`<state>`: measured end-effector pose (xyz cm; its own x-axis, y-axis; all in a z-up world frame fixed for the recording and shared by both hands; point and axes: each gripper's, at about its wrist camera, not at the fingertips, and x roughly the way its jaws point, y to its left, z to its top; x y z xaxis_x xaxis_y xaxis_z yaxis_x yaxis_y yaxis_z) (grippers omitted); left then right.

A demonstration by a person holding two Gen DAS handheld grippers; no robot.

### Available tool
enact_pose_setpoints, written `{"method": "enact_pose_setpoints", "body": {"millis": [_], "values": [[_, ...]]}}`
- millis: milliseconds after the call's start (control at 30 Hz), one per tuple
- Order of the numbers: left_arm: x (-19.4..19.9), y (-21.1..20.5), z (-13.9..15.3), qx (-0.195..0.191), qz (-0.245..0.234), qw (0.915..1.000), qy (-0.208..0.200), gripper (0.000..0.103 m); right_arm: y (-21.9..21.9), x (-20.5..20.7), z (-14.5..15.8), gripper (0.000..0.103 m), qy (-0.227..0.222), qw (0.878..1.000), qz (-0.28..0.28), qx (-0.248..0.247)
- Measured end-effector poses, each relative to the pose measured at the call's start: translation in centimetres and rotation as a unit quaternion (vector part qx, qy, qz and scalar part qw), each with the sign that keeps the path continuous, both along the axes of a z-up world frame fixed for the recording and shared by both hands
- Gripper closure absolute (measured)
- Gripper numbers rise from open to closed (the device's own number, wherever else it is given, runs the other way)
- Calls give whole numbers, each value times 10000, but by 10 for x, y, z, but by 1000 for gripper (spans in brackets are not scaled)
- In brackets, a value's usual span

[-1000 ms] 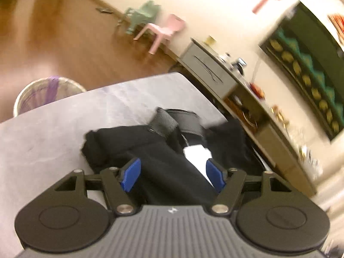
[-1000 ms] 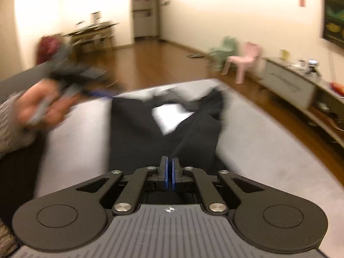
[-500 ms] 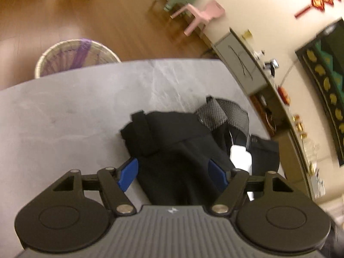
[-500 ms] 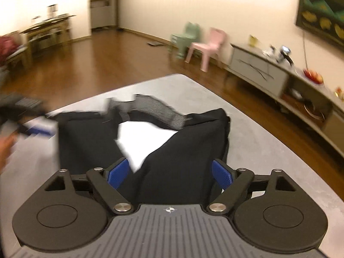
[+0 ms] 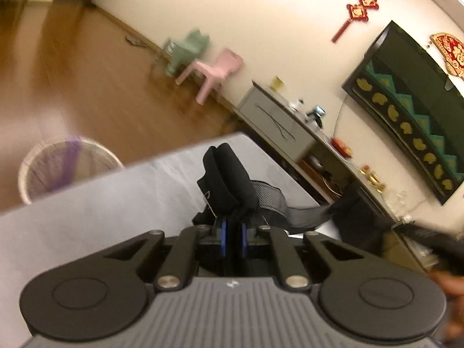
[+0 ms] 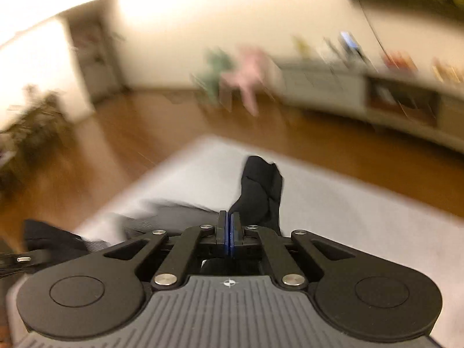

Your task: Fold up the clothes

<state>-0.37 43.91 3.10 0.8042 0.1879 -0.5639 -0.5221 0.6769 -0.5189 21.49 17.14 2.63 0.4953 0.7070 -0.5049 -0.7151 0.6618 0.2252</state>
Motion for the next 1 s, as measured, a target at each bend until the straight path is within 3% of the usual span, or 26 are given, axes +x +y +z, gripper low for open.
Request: {"method": "enact_pose_setpoints", "body": {"millis": [33, 100, 200, 267, 300, 333, 367, 433, 533, 600, 633, 700, 800, 867, 933, 1000], "values": [[-1, 8, -8, -298, 125, 9994, 129, 90, 9, -24, 10, 103, -103, 9994, 288, 132], [-3, 22, -24, -837, 309, 9954, 341, 78, 31, -70, 23, 103, -262, 9954, 863, 320], [-15, 33, -26, -968, 544, 9932, 338, 74, 80, -115, -12, 101, -104, 9883, 1514, -146], [-26, 40, -23, -932, 672, 9931, 229, 67, 88, -122, -36, 89, 175, 9856, 1626, -437], [-31, 43, -20, -911, 675, 9934, 144, 60, 77, -122, -40, 76, 283, 9883, 1452, -379], [-34, 43, -19, -893, 605, 9941, 78, 59, 61, -121, -42, 70, 388, 9907, 1275, -261], [-37, 44, -17, -876, 521, 9948, 14, 58, 38, -122, -38, 55, 471, 9930, 1076, -102], [-33, 42, -12, -929, 227, 9954, -62, 55, -22, -128, -29, 39, 455, 9977, 509, 27], [-23, 31, -11, -1016, -47, 9948, 5, 54, -124, -142, -27, 29, 465, 9974, -555, -23], [-19, 21, -10, -1078, -263, 9938, -20, 54, -204, -157, -27, 26, 525, 9889, -1387, -13], [-16, 16, -9, -1085, -380, 9934, -36, 54, -247, -166, -27, 23, 581, 9803, -1886, 20], [-10, -3, -11, -967, -689, 9929, 8, 49, -340, -190, -33, 23, 748, 9476, -3097, 252], [2, -31, -19, -935, -1269, 9874, 142, 47, -473, -230, -45, 20, 1101, 8677, -4768, 868], [9, -54, -27, -976, -1720, 9799, 274, 47, -537, -246, -60, 20, 1348, 8276, -5292, 1299], [15, -77, -34, -956, -2153, 9710, 395, 47, -572, -247, -74, 20, 1535, 8137, -5371, 1607], [19, -97, -37, -742, -2409, 9664, 496, 46, -581, -234, -86, 20, 1640, 8145, -5271, 1785]]}}
